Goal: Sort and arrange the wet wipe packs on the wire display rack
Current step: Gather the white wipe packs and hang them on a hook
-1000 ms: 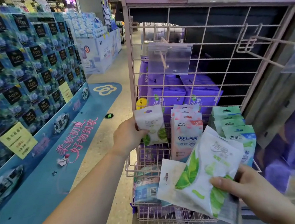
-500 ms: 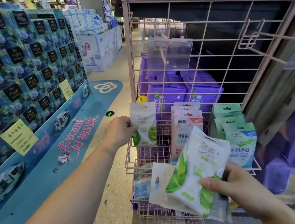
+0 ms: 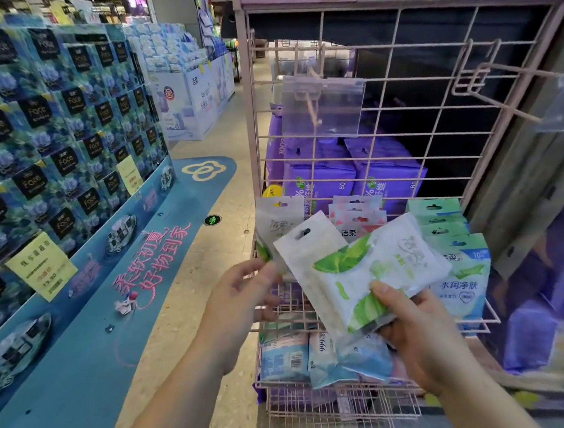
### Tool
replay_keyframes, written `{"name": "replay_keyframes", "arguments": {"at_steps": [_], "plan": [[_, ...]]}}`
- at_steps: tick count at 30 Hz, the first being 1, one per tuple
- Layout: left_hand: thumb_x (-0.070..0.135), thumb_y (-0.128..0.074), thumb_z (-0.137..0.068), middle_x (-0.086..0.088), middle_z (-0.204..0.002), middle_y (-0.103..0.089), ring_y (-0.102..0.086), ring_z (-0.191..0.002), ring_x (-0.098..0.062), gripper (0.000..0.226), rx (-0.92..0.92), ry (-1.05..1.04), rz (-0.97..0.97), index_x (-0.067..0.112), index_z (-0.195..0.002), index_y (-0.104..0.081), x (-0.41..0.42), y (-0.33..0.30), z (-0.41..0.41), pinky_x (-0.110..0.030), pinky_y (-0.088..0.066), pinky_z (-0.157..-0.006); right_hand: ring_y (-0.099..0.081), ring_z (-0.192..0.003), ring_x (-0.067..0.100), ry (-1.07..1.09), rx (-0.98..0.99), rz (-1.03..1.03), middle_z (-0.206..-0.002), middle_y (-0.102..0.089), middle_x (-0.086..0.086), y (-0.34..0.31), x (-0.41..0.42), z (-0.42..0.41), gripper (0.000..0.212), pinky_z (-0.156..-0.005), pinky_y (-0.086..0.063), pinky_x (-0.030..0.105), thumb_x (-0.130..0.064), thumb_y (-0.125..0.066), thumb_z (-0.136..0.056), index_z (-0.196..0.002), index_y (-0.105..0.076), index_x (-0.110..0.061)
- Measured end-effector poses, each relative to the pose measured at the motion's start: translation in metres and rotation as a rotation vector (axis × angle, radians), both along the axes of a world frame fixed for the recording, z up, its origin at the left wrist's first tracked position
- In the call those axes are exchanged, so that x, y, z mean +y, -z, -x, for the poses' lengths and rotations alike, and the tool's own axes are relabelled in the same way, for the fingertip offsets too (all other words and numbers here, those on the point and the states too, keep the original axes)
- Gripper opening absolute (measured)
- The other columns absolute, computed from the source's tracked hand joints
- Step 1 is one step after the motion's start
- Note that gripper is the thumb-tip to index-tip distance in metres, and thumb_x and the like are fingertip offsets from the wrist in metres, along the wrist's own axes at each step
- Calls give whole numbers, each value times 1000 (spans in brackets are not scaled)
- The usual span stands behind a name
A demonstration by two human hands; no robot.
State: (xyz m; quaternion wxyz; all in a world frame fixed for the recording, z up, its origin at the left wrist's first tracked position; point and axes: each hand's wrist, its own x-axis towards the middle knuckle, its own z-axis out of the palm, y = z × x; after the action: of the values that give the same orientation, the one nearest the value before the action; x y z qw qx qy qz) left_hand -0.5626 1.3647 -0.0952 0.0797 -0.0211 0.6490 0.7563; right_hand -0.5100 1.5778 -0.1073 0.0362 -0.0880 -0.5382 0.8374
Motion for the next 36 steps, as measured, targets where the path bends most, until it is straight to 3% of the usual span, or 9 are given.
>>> {"name": "replay_keyframes", "arguments": {"at_steps": [9, 13, 16, 18, 20, 25, 28, 31, 36], "plan": [[6, -67, -85, -4, -87, -74, -66, -75, -11, 28, -9, 247, 65, 18, -110, -68, -1, 8, -11, -28, -52, -61, -70, -103, 26, -133, 54, 21, -112, -73, 11, -4, -21, 5, 94, -76, -60, 35, -42, -94, -33, -115, -63, -10], [15, -76, -70, -5, -93, -74, -67, -79, -17, 28, 175, 1, 200, 21, -96, -69, -8, 9, -10, -29, -53, -67, -71, -100, 25, -93, 69, -73, -106, -75, 10, -9, -14, 2, 49, -79, -60, 32, -19, -78, -60, -107, -67, -8], [31, -77, -61, 0, -95, -74, -67, -81, -14, 33, 274, 42, 180, 33, -94, -69, 3, 8, -16, -31, -55, -69, -67, -106, 31, -329, 49, 156, -117, -69, 21, -12, -9, -5, 66, -86, -57, 38, -24, -88, -52, -110, -69, 0], [34, -76, -67, -11, -112, -68, -63, -102, -14, 38, 357, 236, 193, 39, -104, -69, 18, 11, -25, -43, -54, -86, -56, -122, 37, -443, 14, 355, -133, -56, 26, -19, -17, -11, 55, -102, -45, 46, -18, -65, -83, -130, -52, 7], [40, -65, -79, 1, -133, -54, -50, -124, -5, 31, 473, 335, 325, 40, -110, -68, 24, 13, -31, -31, -43, -102, -37, -136, 41, -385, -26, 388, -145, -38, 30, -14, -11, -18, 51, -116, -22, 50, -11, -31, -97, -143, -26, 10], [39, -77, -71, 8, -120, -63, -61, -106, -9, 49, 224, 277, 291, 41, -117, -58, 12, 18, -25, -30, -52, -88, -25, -140, 47, -467, 67, 439, -148, -25, 39, -8, 3, -32, 52, -118, -5, 55, -6, -13, -97, -145, -10, 16], [11, -72, -82, 2, -87, -74, -69, -74, -10, 17, 56, 435, 127, 13, -99, -69, 7, 11, -24, -21, -53, -63, -35, -133, 51, -336, 44, 333, -142, -35, 41, -8, -1, -26, 54, -111, -25, 59, -11, -35, -97, -143, -21, 14], [-5, -67, -82, -1, -83, -76, -71, -74, -13, 19, 80, 337, 193, 12, -90, -70, -2, 1, -10, -21, -54, -64, -66, -105, 42, -271, 3, 156, -120, -65, 28, -8, 3, -16, 84, -77, -58, 47, -23, -92, -45, -119, -62, 4], [5, -70, -82, 0, -92, -73, -68, -84, -12, 14, 202, 29, 270, 15, -90, -65, -8, -3, 35, -17, -52, -71, -74, -84, 29, -53, -59, 47, -106, -73, 21, -20, 15, -15, 47, -59, -60, 33, -18, -71, -66, -108, -64, 3]]}}
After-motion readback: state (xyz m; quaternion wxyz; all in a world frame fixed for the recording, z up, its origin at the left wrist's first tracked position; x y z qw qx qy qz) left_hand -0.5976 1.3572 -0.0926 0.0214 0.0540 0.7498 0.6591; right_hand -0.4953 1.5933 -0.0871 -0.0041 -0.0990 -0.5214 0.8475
